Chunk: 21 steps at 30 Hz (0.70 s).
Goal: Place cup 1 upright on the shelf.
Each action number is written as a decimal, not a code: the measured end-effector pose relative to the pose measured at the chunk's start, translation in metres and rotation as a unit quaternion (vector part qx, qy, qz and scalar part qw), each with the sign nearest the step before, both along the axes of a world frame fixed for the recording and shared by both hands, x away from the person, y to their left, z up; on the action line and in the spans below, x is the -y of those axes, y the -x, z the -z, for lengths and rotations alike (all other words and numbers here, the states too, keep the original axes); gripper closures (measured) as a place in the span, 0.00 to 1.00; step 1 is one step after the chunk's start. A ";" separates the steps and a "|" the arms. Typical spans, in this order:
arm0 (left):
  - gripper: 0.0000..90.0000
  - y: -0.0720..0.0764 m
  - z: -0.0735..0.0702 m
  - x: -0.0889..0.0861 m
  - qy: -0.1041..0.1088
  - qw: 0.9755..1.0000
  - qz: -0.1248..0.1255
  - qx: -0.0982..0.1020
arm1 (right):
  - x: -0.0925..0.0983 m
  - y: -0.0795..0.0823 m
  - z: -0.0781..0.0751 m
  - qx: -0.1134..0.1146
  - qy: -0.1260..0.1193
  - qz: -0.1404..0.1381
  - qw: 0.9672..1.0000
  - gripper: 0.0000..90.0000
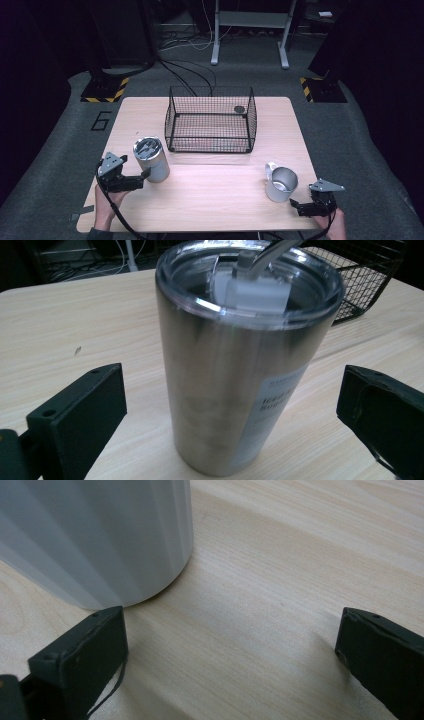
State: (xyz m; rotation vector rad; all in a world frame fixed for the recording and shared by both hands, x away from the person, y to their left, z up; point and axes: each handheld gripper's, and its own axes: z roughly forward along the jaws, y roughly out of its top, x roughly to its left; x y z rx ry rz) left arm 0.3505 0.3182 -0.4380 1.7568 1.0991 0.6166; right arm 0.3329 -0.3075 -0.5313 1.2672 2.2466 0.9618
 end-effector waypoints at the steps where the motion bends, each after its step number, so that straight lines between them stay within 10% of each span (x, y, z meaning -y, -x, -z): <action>1: 0.00 0.000 0.000 0.000 0.000 1.000 0.000 0.000 | 0.000 0.000 0.000 0.000 0.000 0.000 1.000 0.00; 21: 0.00 -0.022 -0.016 0.017 -0.007 1.000 0.011 0.024 | 0.000 0.000 0.000 0.000 0.000 0.000 1.000 0.00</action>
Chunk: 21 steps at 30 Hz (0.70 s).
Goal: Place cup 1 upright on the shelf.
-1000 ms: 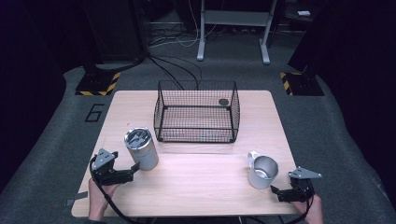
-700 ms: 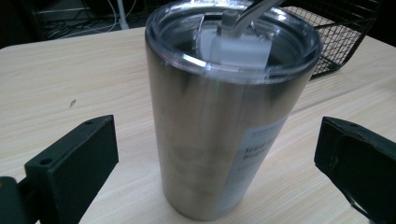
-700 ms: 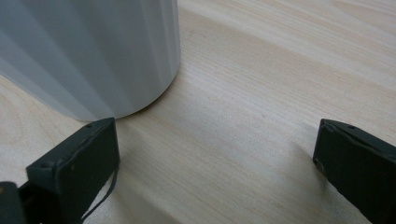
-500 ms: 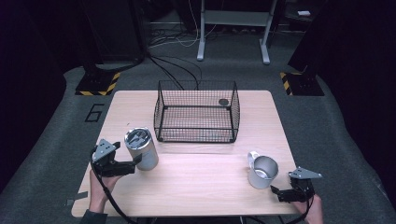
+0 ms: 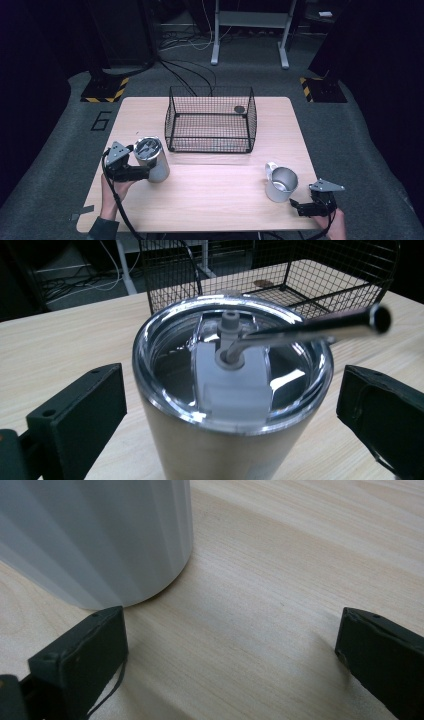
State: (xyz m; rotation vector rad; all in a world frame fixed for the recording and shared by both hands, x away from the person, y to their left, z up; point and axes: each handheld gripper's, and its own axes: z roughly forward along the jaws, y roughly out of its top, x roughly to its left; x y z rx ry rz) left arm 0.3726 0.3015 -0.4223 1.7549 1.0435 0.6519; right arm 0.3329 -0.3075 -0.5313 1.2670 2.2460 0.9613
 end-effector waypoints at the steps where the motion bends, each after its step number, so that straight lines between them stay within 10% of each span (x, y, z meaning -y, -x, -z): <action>1: 0.00 -0.001 0.000 0.001 0.000 1.000 0.000 0.000 | 0.000 0.000 0.000 0.000 0.000 0.000 1.000 0.00; 21: 0.02 -0.014 0.006 0.010 -0.013 1.000 -0.014 0.002 | 0.000 0.000 0.000 0.000 0.000 0.001 1.000 0.00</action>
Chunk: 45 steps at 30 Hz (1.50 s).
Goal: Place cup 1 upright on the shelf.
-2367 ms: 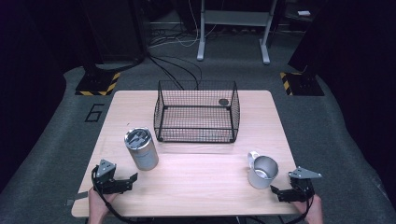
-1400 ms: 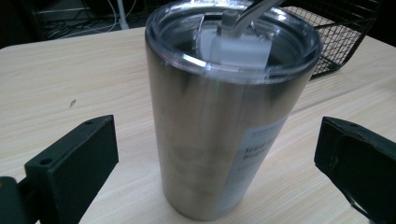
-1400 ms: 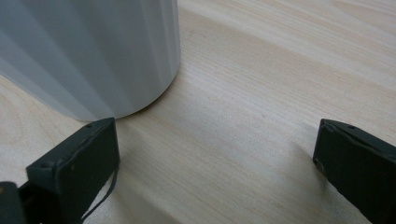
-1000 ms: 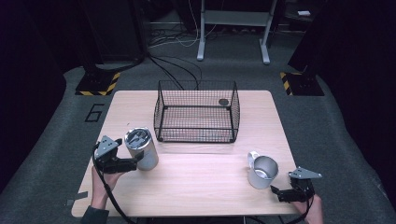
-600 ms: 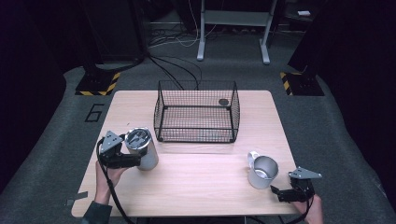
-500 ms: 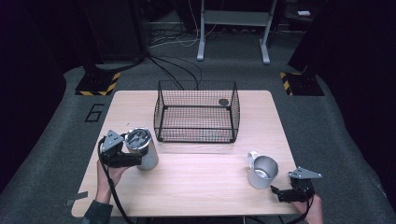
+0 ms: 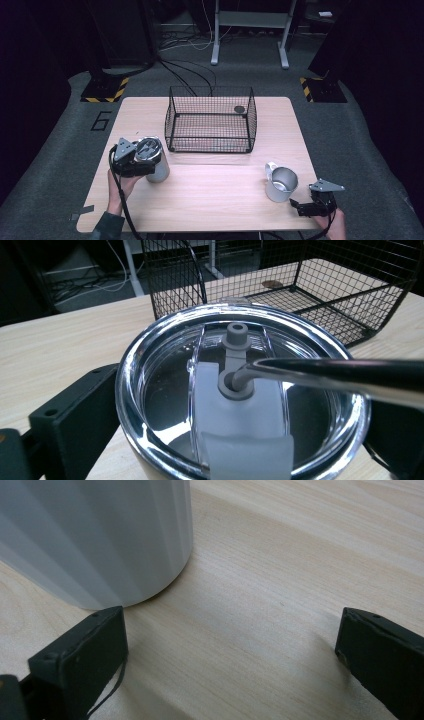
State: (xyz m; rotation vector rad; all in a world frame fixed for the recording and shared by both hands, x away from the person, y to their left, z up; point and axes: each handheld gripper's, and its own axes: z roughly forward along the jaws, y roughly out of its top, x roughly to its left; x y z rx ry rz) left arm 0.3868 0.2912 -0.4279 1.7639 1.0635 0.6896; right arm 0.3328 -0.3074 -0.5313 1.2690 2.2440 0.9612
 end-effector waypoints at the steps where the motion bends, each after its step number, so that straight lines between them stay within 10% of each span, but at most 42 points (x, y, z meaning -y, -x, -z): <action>1: 0.02 0.000 0.000 0.000 0.000 1.000 0.000 0.000 | 0.000 0.000 0.000 0.000 0.000 0.000 1.000 0.00; 45: 0.05 0.010 -0.009 0.001 0.002 1.000 -0.001 0.013 | 0.000 0.000 0.000 0.000 0.000 0.000 1.000 0.00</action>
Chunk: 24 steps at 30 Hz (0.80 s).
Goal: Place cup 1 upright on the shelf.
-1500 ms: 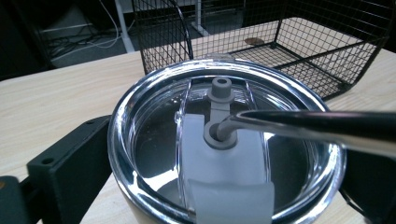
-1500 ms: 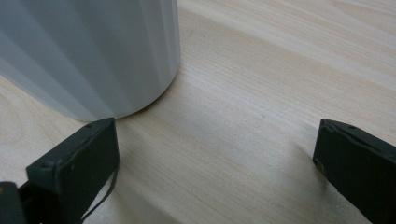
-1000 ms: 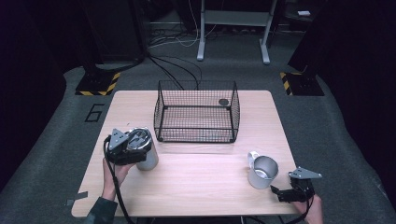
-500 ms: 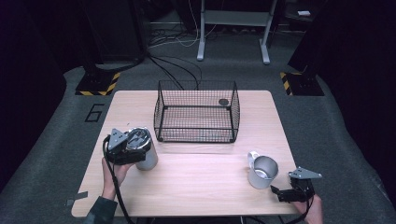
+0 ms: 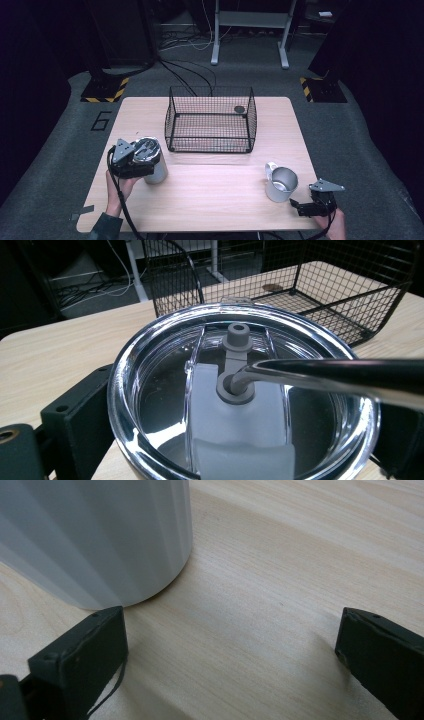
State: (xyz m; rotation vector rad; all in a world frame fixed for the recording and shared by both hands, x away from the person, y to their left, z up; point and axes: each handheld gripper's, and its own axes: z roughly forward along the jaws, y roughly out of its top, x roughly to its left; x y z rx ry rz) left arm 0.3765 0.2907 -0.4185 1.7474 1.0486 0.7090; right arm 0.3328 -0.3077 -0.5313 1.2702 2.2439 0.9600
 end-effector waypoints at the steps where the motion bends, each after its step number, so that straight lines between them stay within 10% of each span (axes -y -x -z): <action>1: 0.05 0.001 -0.002 0.000 0.000 1.000 0.001 -0.001 | 0.000 0.000 0.000 0.000 0.000 0.000 1.000 0.00; 24: 0.05 0.005 -0.037 0.015 -0.018 0.999 0.048 0.012 | 0.000 0.000 0.000 0.000 0.000 0.001 1.000 0.00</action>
